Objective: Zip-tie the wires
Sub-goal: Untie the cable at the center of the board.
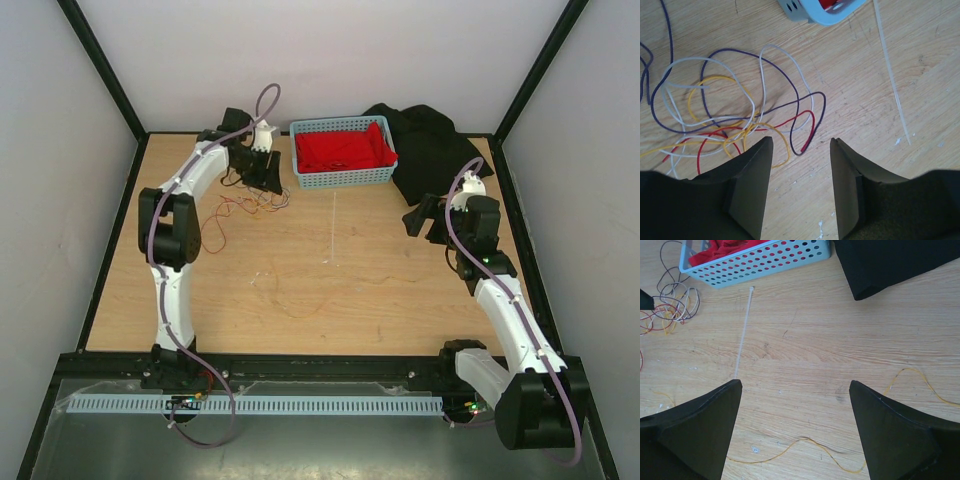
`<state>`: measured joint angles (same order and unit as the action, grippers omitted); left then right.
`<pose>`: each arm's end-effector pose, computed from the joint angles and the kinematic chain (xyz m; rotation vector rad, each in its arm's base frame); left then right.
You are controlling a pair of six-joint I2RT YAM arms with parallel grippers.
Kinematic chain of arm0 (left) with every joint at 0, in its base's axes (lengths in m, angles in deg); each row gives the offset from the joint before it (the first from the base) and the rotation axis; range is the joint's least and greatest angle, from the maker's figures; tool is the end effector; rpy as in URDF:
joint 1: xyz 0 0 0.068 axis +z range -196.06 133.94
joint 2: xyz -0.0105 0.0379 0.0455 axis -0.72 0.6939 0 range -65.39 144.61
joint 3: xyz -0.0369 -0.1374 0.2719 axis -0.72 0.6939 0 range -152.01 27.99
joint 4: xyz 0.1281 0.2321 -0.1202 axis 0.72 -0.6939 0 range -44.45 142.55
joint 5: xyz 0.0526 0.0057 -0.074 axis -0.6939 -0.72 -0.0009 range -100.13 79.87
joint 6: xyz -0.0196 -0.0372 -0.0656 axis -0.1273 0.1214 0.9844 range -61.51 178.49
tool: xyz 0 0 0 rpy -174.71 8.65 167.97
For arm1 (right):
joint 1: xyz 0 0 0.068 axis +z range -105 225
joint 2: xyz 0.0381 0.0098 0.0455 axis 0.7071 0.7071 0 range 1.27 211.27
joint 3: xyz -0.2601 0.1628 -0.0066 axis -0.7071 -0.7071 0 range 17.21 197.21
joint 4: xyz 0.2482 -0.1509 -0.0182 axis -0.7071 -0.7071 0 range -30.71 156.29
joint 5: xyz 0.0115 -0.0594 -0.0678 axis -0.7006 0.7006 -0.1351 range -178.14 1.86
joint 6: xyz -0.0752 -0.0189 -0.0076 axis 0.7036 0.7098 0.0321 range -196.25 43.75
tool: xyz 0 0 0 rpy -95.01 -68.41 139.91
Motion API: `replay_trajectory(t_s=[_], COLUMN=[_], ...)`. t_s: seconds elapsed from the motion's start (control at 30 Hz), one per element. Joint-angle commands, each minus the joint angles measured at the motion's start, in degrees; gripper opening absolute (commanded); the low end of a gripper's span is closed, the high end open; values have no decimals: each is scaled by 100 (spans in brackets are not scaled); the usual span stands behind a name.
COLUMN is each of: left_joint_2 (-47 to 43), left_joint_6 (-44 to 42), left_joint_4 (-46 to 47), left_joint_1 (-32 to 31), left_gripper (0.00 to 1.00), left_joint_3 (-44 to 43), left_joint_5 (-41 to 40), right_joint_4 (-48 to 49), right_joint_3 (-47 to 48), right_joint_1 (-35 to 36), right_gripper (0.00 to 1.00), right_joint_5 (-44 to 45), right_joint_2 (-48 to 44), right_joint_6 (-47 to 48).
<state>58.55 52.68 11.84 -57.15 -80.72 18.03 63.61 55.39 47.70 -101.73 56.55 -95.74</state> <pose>0.5277 -0.1355 0.2370 0.5563 2.4402 -0.6605 0.2609 0.0280 0.2886 0.1218 1.9324 0.4866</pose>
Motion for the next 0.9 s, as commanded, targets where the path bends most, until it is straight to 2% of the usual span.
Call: replay_trajectory(t_s=[0.0,0.3,0.43,0.63,0.87], left_joint_2=[173,366,355,319,-267], left_joint_6=[-157,-152,-154,-227,-88], left_joint_4=[16,29,45,44,37], left_joint_1=[-78,-132,-134,-155,47], left_gripper=[50,35,24,0,0], left_joint_3=[-333,-496,-550,-477,-483], left_joint_5=[128,174,236,284,303], right_joint_4=[208,245,272,298,368], right_joint_3=[59,41,29,26,116], right_joint_1=[-13,-15,-13,-15,-15], right_gripper=[100,100,100,100,100], right_joint_5=[-98,-108,-119,-114,-287], right_joint_2=[-31,4,35,63,97], right_joint_6=[-55,-46,-52,-55,-170])
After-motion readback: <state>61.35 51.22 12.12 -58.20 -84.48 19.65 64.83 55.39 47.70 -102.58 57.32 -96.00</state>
